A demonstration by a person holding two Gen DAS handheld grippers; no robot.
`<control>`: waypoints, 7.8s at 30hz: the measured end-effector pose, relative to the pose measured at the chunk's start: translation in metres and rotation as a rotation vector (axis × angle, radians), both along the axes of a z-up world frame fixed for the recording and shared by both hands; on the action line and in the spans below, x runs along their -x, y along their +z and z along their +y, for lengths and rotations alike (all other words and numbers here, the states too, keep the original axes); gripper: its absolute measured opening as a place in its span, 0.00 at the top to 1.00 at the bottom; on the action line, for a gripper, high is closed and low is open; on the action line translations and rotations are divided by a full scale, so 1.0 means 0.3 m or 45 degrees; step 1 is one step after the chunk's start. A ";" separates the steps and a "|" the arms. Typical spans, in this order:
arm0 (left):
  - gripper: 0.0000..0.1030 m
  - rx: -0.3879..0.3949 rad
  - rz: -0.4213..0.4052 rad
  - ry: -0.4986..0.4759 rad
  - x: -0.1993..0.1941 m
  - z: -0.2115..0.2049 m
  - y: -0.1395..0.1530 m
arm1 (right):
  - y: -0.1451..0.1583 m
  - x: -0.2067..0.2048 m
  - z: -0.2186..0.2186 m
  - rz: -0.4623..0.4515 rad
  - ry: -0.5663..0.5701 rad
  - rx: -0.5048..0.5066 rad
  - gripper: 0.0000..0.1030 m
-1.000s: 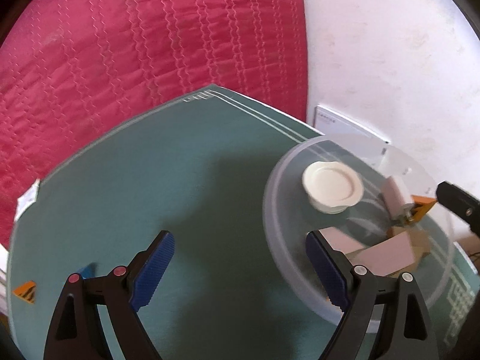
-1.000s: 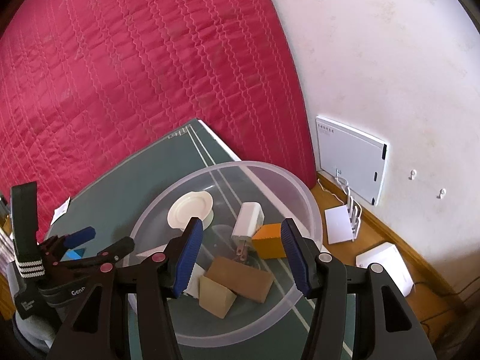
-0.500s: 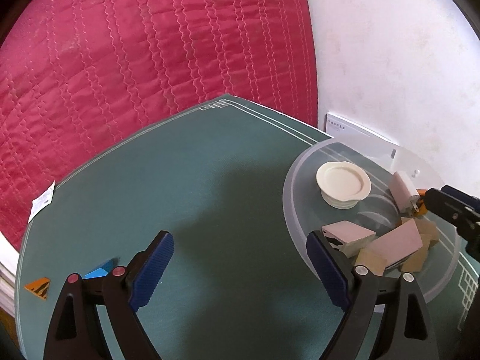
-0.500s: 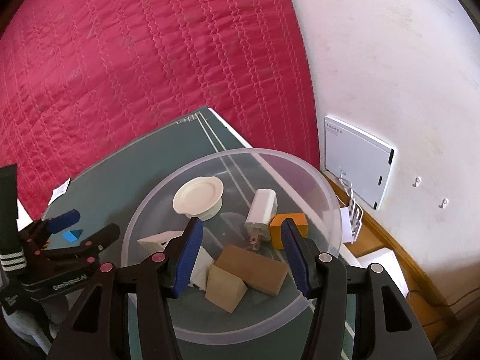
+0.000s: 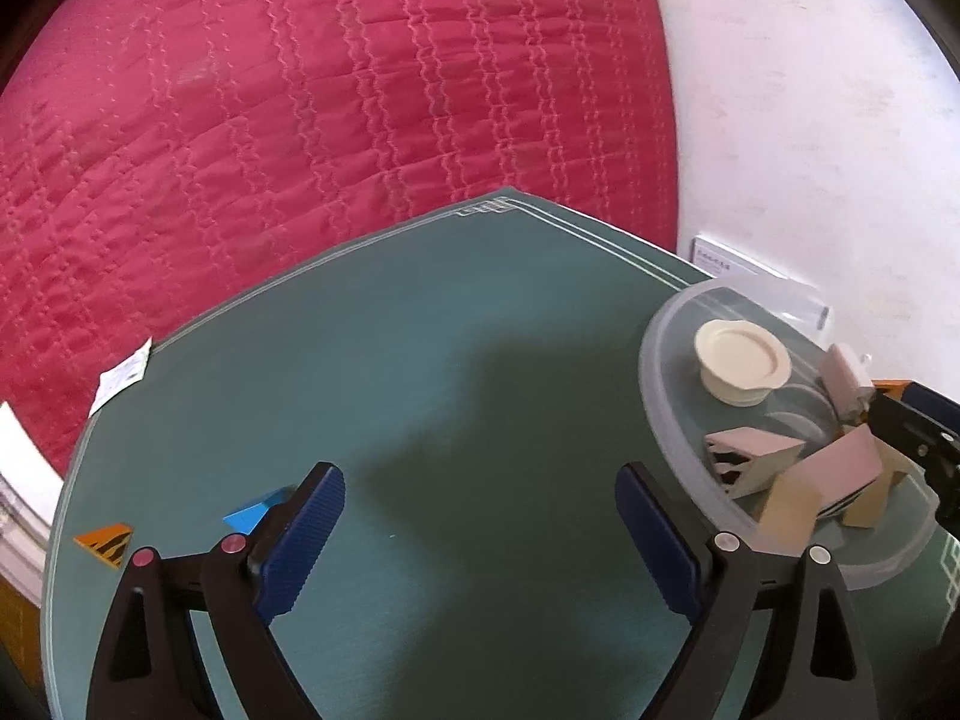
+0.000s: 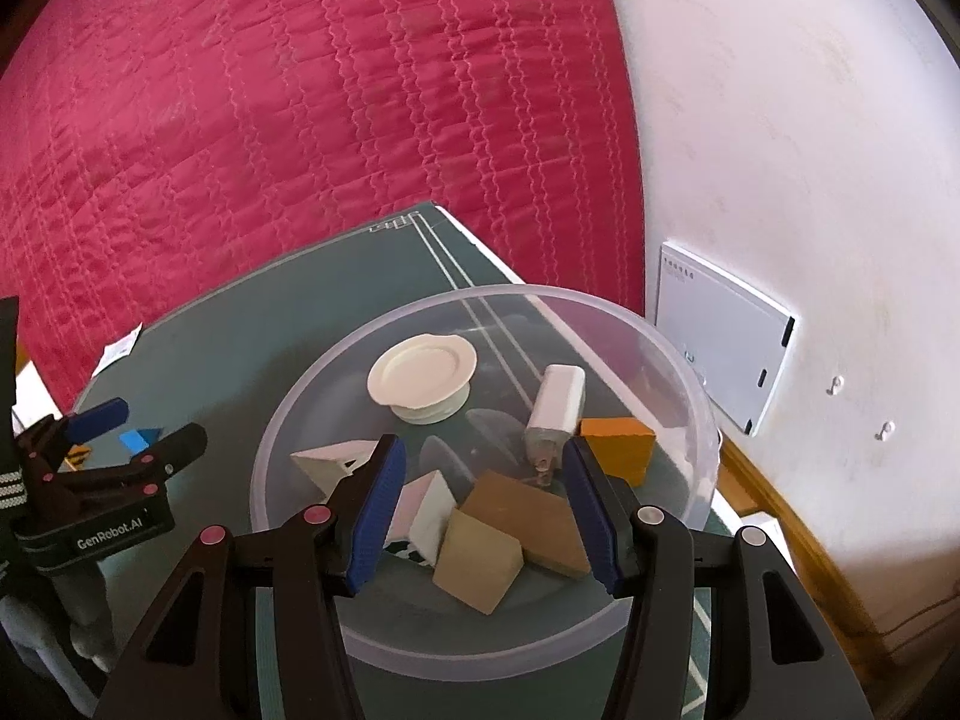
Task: Organize rigid objects
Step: 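Lower the white plate into the bowl and open the left gripper, then move both open grippers back over the table toward the blue wedge, then grasp the blue wedge with the right gripper while the left approaches the orange block, then grasp the orange block with the left gripper while the right holds the wedge, then carry the blue wedge into the bowl with the right gripper while the left carries the orange block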
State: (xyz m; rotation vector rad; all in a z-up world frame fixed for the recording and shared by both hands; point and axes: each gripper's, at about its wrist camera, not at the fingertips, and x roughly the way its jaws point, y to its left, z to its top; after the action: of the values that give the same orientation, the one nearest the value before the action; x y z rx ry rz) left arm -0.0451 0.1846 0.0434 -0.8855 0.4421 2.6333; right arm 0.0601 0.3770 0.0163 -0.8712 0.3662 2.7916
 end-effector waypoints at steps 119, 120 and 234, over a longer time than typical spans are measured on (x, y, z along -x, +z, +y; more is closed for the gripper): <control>0.06 -0.059 -0.099 0.750 0.166 -0.952 -0.065 | -0.100 0.477 -0.927 -0.253 0.801 -0.077 0.67; 0.06 -0.056 -0.101 0.749 0.181 -0.954 -0.066 | -0.101 0.471 -0.925 -0.253 0.808 -0.072 0.67; 0.65 -0.150 -0.165 -0.287 -0.031 0.137 0.084 | 0.081 0.009 0.208 0.122 -0.191 0.147 0.48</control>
State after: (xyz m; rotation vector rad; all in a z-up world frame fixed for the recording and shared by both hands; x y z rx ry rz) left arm -0.0358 0.2256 0.0686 -0.9056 0.3293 2.3557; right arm 0.0574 0.4395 0.0405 -0.7024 0.5878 2.7009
